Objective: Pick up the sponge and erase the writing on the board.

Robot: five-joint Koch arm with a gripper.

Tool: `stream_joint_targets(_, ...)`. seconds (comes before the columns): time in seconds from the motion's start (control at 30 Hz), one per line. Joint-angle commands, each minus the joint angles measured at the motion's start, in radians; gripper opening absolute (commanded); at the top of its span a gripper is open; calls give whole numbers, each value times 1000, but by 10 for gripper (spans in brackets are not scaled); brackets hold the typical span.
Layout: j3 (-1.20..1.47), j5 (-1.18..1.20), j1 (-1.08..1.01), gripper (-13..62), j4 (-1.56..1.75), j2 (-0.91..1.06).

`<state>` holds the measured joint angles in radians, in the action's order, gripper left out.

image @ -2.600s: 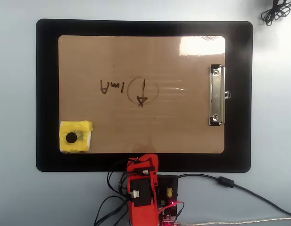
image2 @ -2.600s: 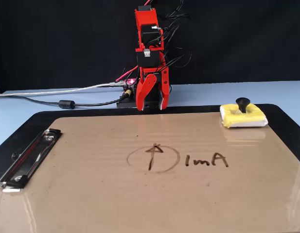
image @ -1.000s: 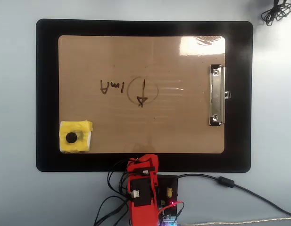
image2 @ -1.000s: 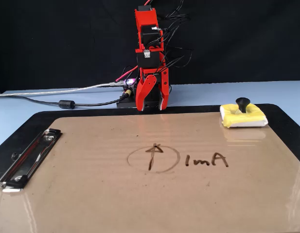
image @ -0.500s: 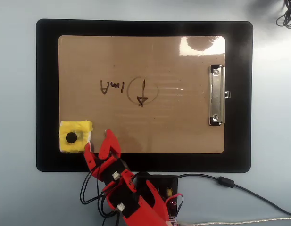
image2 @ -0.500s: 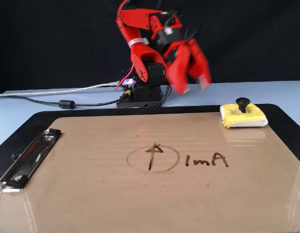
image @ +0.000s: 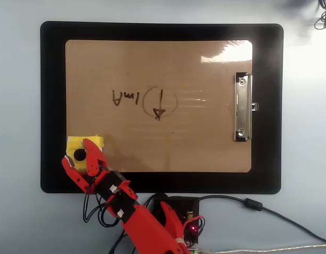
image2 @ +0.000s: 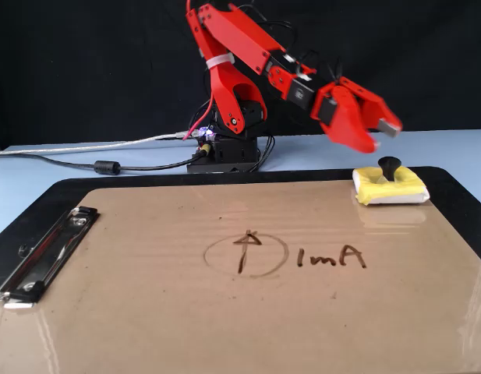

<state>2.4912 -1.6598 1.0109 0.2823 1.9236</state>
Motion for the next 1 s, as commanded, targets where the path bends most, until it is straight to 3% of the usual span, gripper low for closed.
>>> stream_joint_targets(0.0, -29, 63, 15, 318, 244, -94)
stream_joint_targets(0.97, 3, 67, 83, 320, 276, -305)
